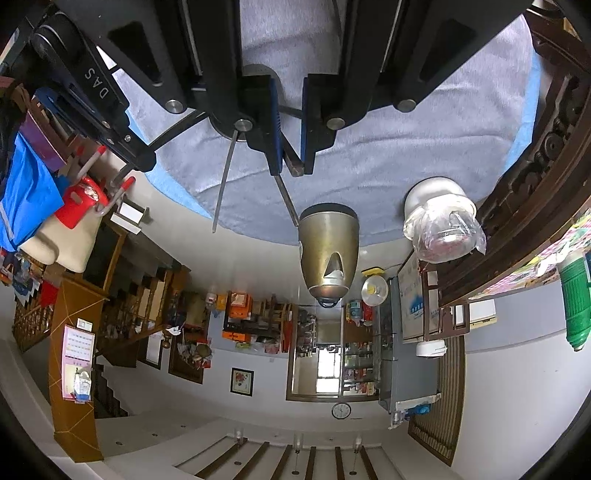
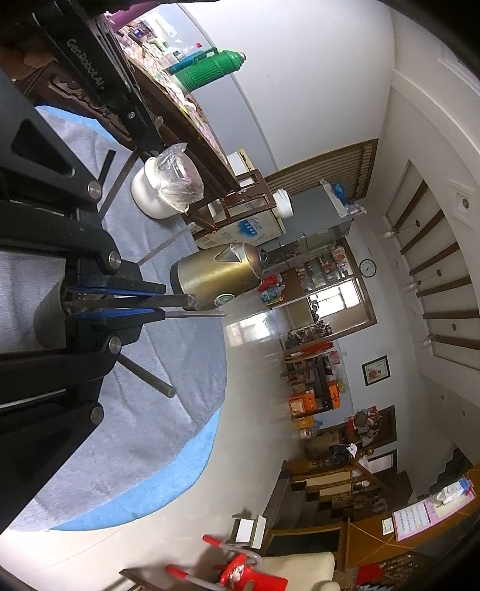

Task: Organize utensils
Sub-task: 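Lower the chopsticks into the grey cup and open both grippers, then withdraw both open grippers up and away from the grey cup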

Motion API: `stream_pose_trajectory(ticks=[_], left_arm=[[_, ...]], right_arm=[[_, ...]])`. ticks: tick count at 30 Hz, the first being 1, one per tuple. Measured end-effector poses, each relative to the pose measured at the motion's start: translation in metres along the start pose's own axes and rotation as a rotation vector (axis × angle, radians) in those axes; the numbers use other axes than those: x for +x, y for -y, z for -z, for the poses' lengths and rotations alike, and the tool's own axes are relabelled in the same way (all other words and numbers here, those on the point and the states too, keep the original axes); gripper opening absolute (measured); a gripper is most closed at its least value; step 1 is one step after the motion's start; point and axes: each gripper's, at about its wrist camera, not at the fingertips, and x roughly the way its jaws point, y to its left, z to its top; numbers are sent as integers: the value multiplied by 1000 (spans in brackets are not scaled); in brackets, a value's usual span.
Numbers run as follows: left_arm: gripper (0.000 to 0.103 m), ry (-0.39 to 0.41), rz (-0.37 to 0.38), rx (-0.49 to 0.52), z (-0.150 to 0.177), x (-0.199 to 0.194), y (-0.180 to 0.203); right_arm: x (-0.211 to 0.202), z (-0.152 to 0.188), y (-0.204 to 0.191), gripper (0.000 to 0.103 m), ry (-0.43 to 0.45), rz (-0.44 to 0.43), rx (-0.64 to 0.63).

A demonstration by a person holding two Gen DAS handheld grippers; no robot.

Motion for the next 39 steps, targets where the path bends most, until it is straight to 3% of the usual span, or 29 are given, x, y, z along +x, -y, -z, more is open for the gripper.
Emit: stream_pose_trajectory(ticks=[6,8,10,13,16,17,18,23,28,33,39], left_arm=[[12,-6,-7,4,3,-6,0],[18,-7,-5,3,4,-9,-2],[38,-4,-6,-5,5,-14,-7],[45,17,-13,-14,8,-24,-17],[55,14,-32,-15,18,-34,-31],[57,8,-38,-20,23,-37,-36],[58,2,-43,-23,26,-38,-40],[63,-95,-100,-69,65,-43,-79],[64,-229,-183,-111,118,-34,-111],[64,-356,-200,-144,158,-21,-118],[64,-434,-228,-129,184,-9,-114]], right_arm=[[-4,3,2,8,-2,1,3],[-5,3,3,8,-14,-7,9],[-8,3,3,8,-27,-15,13],[-13,5,5,13,-33,-32,24],[-20,8,8,34,-32,-40,32],[-24,10,11,50,-25,-39,37],[-27,12,12,59,-14,-38,36],[-43,29,14,59,-11,-32,-17],[-40,70,11,59,-138,-46,-67],[-18,116,4,59,-284,-63,-47],[3,151,-15,59,-405,-63,-88]])
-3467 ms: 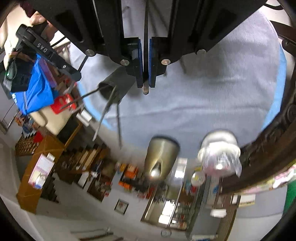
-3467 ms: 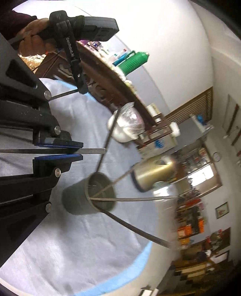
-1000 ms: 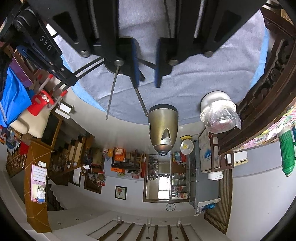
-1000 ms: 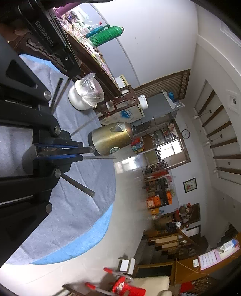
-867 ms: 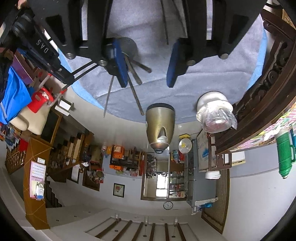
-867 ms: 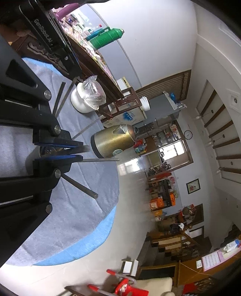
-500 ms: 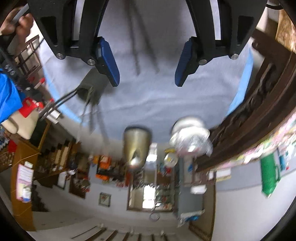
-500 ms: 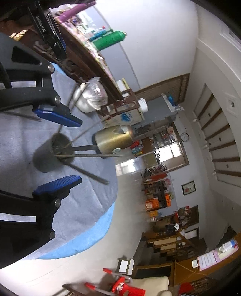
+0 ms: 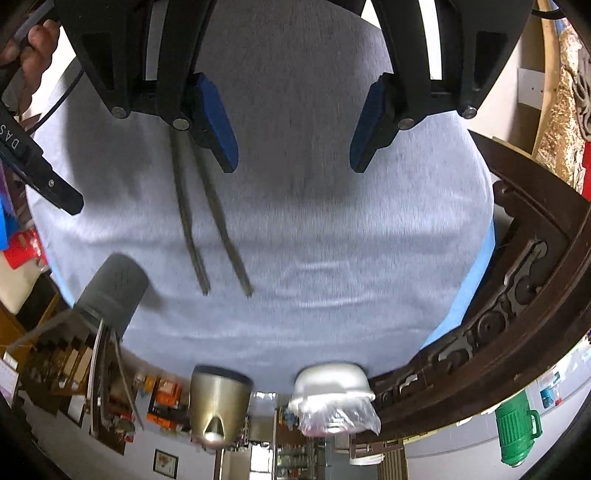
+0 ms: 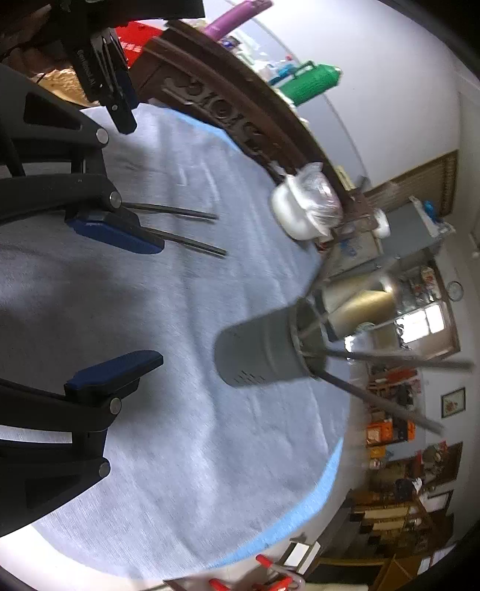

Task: Organize utensils
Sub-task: 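Withdraw both open grippers up and away from the grey cup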

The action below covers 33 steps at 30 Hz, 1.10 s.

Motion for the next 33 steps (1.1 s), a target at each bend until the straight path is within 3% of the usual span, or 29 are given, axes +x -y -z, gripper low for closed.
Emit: stream_pose_trajectory(ticks=[6,11,21,33], left_arm=[[64,-54,-25,9,8,11,5],[64,8,-16,66,12,2,19],[64,-3,-2,82,23,8,10],[64,-26,16,47,31,15,-16]], right_arm=[[20,9,3,59,-75,21,27],[30,11,5,59,-112,49,23],[48,20,-12,57,-170,91,18],[57,21,-33,57,-157,206,-40]])
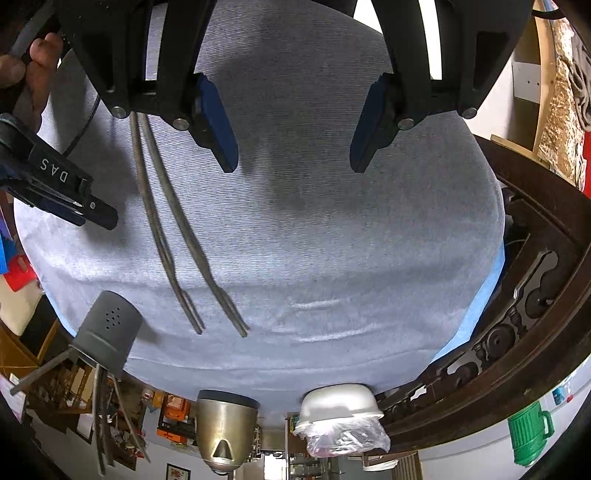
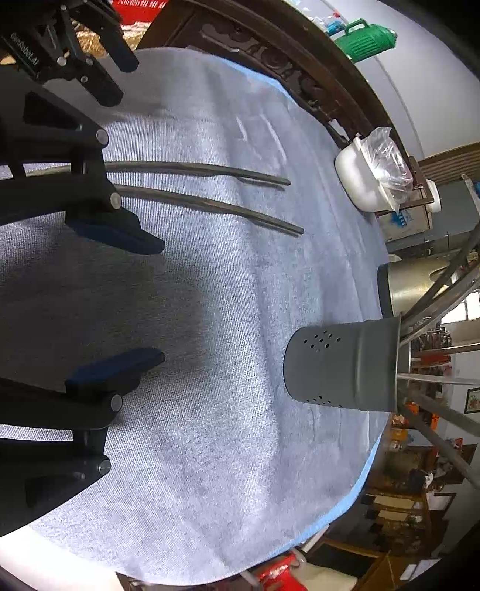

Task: Organize utensils
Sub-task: 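Withdraw both open grippers up and away from the grey cup, then move both open grippers toward the two chopsticks left on the cloth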

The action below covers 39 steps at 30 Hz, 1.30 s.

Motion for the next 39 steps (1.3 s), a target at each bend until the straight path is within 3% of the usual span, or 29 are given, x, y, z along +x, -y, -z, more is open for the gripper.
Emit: stream_pose_trajectory(ticks=[7,11,24,30,39], left_arm=[[65,-68,7,-11,5,14,-4],[67,-67,-2,-12,5,15,-2],[103,-105,-10,-34,5,25,3],[103,-101,-13,-40,8,25,3],[103,-145,-29,-71,2,28,4]], right_arm=[[2,5,-11,57,16,65,-62],[2,6,-15,58,19,81,-82],[1,6,-7,71,27,82,-105],[2,7,-3,78,38,72,-109],[0,9,3,78,55,40,-139]])
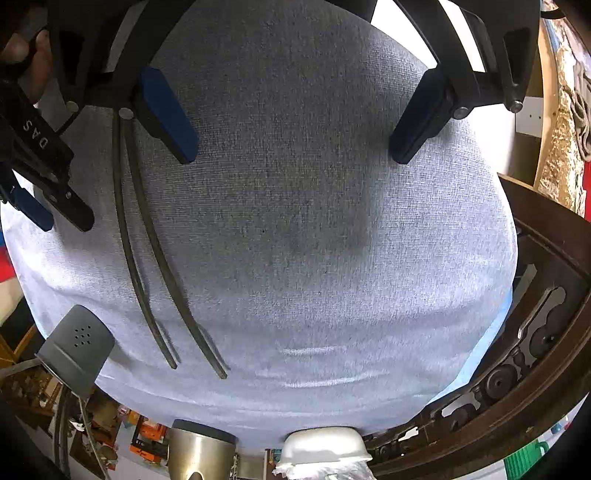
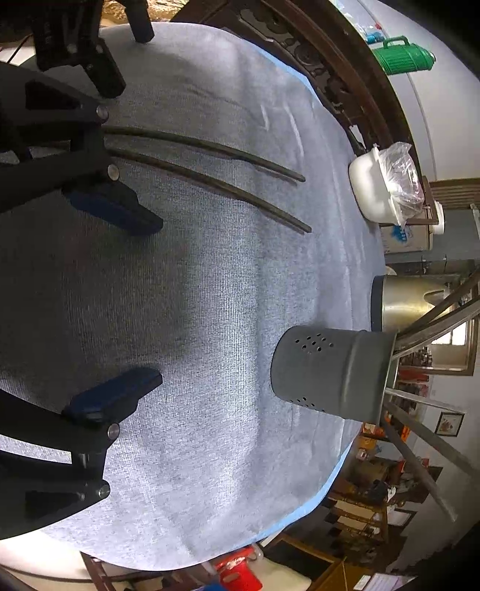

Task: Organize utensils
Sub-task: 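Move both open grippers toward the two chopsticks left on the cloth, then close the right gripper on one of the remaining chopsticks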

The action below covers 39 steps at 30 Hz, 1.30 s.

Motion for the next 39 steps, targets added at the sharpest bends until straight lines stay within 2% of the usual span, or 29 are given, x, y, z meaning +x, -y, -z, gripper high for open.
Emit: stream_pose_trajectory(ticks=[7,12,15,27,28,31,33,36,39], left_arm=[[103,-29,-6,-16,-4,1,2],[103,-40,-8,-22,-6,3,4],[103,-37,-8,-23,-5,2,5],[103,-23,1,-9,-5,1,2],[103,-23,-1,-12,-6,1,0],[103,-4,-2,-27,-10,-2,-6],[103,40,-8,-30,-16,-9,-10],[103,100,-7,-20,-27,-19,-13],[103,144,10,-21,-39,-27,-14]], right_arm=[[-4,6,6,79,7,-28,-42],[-1,6,14,99,-26,-25,-32],[-2,8,16,102,-38,-28,-45],[-3,10,18,102,-33,-30,-32],[-4,10,19,101,-32,-34,-24],[-9,4,29,87,-12,-79,33],[-13,-7,36,74,16,-107,62],[-14,-25,38,62,35,-136,88],[-11,-48,32,56,56,-173,112]])
